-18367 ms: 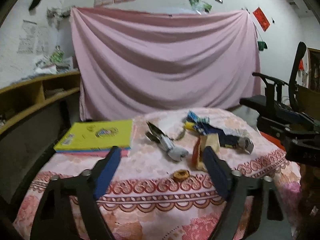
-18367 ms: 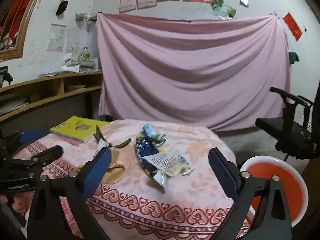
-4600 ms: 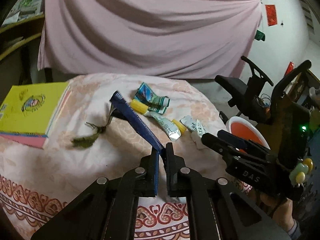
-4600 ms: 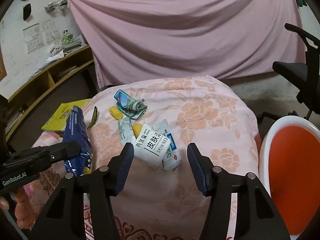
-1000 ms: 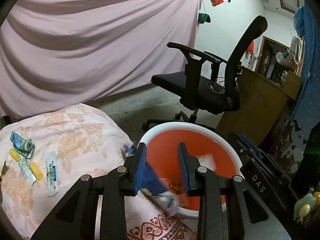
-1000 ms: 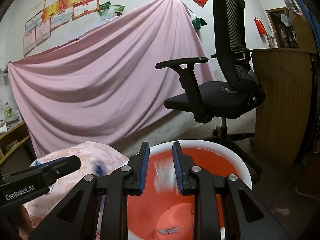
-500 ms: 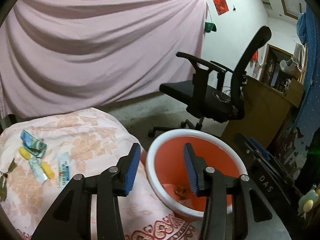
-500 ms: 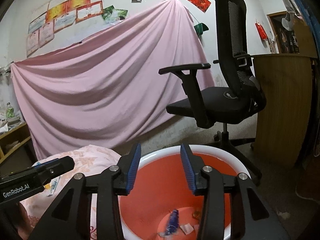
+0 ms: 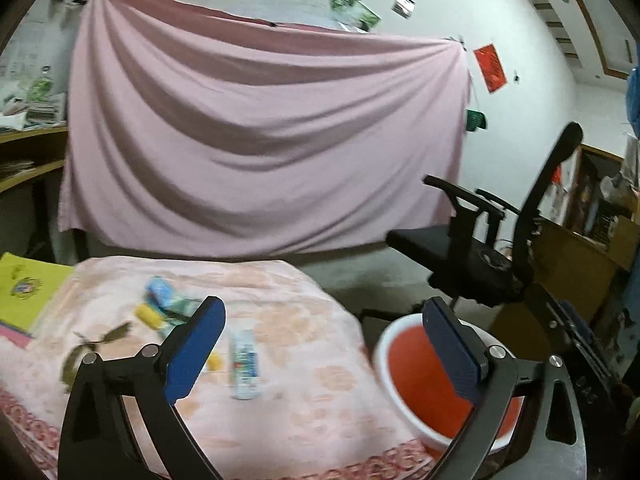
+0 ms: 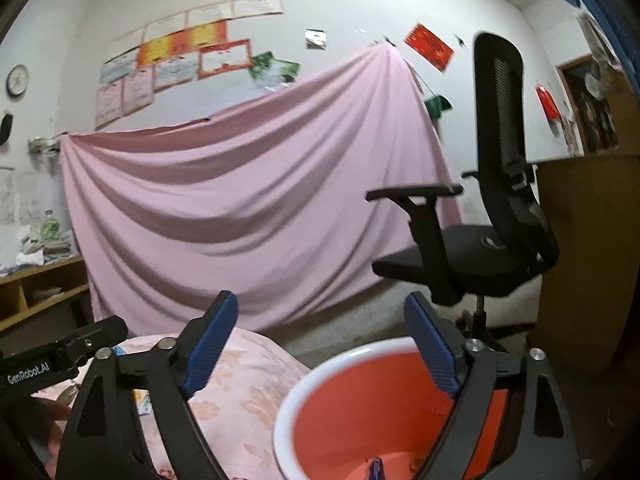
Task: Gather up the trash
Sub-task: 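Move both tools back over the remaining trash on the bed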
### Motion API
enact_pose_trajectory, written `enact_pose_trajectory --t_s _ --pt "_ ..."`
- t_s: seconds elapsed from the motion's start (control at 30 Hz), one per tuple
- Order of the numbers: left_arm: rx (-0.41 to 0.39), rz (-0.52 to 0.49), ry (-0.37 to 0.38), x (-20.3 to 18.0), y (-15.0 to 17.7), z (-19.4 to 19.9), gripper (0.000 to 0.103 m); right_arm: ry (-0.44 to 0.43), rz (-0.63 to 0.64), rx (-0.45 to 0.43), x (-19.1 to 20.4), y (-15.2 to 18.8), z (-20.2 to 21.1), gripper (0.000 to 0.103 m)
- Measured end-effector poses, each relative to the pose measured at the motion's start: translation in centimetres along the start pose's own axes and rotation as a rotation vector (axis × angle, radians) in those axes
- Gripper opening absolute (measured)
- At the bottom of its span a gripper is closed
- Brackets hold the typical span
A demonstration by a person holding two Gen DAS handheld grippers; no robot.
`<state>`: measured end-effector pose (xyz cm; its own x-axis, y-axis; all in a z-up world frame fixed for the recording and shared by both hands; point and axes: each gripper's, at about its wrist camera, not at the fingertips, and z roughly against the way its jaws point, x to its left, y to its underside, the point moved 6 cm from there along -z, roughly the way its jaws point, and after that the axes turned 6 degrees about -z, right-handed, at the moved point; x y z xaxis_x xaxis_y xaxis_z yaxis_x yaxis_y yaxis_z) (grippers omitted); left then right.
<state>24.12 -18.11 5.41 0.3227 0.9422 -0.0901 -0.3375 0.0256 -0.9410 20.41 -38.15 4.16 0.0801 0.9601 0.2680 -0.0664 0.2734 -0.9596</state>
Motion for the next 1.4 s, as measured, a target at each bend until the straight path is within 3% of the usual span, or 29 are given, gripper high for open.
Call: enact_pose_trajectory --t_s 0.1,0.53,0.8,1.07,1.4 --pt "-0.023 0.004 -0.047 1.8 0.2 1.3 0.097 -0.032 0.012 -0.030 1.4 -0.2 0.4 0.103" --pt "-0.122 -0.027 -0.210 8.9 1.4 7.4 0.097 -0.155 0.128 -0.104 9.2 0.0 1.9 0.103" --pt "-0.132 -0.079 -0.285 12.8 2.8 9.6 0.097 -0.206 0.177 -0.118 13.8 1.2 2.3 0.103" --pt "-0.067 -0.058 -0.313 16.4 4.7 8.8 0.097 -0.214 0.234 -0.046 16.5 3.8 0.6 0.103" --pt "0.017 -0.077 -0.275 17.4 5.0 5.9 0.097 -0.174 0.290 0.143 17.3 6.6 -2.9 0.103"
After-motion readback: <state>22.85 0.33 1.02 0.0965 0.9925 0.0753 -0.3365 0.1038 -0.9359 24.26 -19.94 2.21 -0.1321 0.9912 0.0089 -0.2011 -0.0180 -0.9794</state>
